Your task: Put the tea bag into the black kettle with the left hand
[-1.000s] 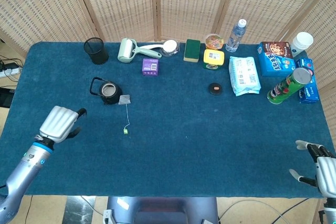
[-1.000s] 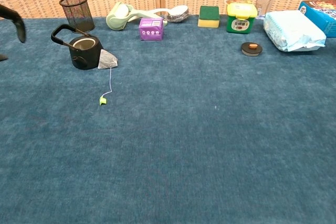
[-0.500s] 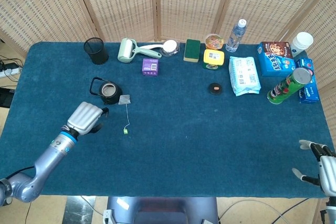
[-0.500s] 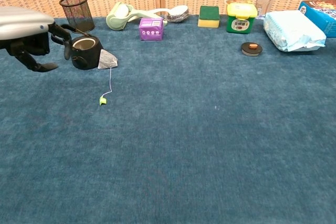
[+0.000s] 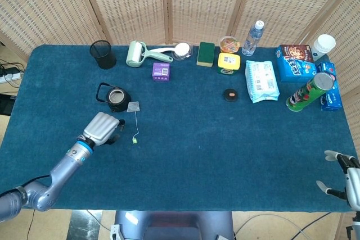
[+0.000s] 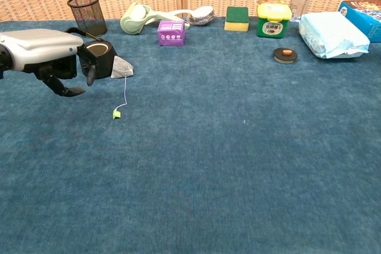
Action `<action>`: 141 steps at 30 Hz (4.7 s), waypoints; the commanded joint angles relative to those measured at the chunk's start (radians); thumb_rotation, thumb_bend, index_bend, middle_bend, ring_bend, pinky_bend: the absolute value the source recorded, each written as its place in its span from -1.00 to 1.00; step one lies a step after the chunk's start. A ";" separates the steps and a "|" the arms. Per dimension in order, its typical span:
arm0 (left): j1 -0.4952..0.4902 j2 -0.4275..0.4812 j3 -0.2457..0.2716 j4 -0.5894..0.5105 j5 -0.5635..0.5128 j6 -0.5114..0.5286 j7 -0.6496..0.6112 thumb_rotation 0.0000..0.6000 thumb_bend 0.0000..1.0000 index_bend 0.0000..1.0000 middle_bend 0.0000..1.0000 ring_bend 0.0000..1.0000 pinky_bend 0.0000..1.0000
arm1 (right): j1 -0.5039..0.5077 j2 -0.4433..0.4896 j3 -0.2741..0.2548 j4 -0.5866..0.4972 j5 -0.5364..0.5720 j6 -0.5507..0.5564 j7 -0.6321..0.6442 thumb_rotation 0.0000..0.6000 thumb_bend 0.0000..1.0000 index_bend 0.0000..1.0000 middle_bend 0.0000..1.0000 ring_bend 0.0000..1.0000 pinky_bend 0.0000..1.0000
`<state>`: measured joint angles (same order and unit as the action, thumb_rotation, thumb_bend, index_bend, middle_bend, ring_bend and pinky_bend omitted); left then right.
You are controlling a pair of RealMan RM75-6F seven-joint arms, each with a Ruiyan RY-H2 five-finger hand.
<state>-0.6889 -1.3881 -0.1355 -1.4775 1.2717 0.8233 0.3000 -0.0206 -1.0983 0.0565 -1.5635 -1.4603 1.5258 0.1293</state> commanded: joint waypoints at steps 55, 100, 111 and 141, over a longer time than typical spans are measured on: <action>-0.076 -0.206 0.053 0.201 -0.014 -0.021 -0.041 1.00 -0.22 0.01 1.00 0.96 0.80 | -0.027 0.000 0.014 0.049 0.029 0.000 0.054 1.00 -0.80 -0.48 -0.27 -0.39 -0.16; -0.081 -0.207 0.067 0.175 -0.040 -0.018 -0.022 1.00 -0.07 0.20 1.00 0.96 0.80 | -0.039 -0.006 0.019 0.066 0.029 0.006 0.071 1.00 -0.80 -0.48 -0.26 -0.39 -0.16; -0.068 -0.179 0.052 0.140 -0.030 0.022 -0.051 1.00 -0.01 0.23 1.00 0.96 0.80 | -0.039 -0.002 0.020 0.063 0.025 0.007 0.073 1.00 -0.80 -0.48 -0.26 -0.39 -0.16; 0.003 -0.042 -0.085 -0.073 0.020 0.259 -0.256 1.00 0.02 0.33 1.00 0.96 0.80 | -0.051 -0.009 0.007 0.077 -0.007 0.033 0.102 1.00 -0.80 -0.48 -0.26 -0.39 -0.16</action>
<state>-0.6889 -1.4358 -0.2145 -1.5438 1.2917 1.0754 0.0470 -0.0711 -1.1062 0.0643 -1.4878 -1.4662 1.5578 0.2304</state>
